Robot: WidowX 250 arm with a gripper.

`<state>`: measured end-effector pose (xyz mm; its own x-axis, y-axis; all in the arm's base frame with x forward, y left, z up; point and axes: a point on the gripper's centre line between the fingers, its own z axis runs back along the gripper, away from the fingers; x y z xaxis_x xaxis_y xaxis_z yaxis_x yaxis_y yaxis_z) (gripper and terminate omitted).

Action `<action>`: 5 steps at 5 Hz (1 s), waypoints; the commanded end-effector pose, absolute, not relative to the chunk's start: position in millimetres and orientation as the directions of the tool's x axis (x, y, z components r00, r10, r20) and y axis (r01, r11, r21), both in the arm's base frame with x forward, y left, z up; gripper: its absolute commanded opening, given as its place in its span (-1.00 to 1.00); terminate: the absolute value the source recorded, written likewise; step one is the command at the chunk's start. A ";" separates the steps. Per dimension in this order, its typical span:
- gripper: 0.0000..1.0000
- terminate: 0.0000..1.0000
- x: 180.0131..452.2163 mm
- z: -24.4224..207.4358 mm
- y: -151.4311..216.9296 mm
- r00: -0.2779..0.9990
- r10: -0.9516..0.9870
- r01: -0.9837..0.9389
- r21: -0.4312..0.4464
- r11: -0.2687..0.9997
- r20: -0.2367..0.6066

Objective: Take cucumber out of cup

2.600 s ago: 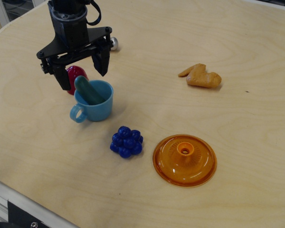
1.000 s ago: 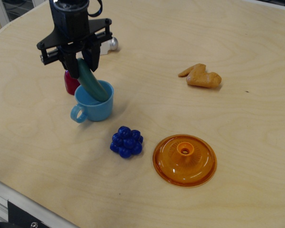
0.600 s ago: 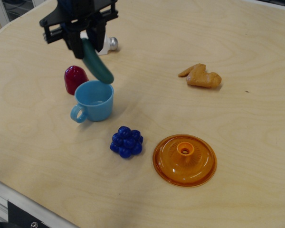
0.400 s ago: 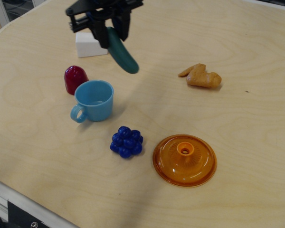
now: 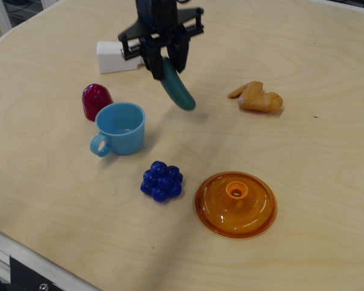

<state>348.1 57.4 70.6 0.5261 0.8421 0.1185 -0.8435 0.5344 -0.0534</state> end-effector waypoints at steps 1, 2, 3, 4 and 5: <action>-1.00 -1.00 376.4 53.5 46.0 0.547 0.825 -0.826 -0.070 0.560 0.145; -1.00 -1.00 386.7 49.4 49.4 0.546 0.826 -0.826 -0.073 0.559 0.140; -1.00 -1.00 389.4 44.5 53.1 0.545 0.828 -0.829 -0.067 0.556 0.130; -1.00 -1.00 389.0 37.2 55.0 0.536 0.836 -0.834 -0.082 0.546 0.119; 1.00 -1.00 382.1 39.3 52.4 0.550 0.826 -0.824 -0.079 0.561 0.124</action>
<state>381.3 57.7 16.6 0.5533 0.8297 0.0740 -0.8302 0.5565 -0.0331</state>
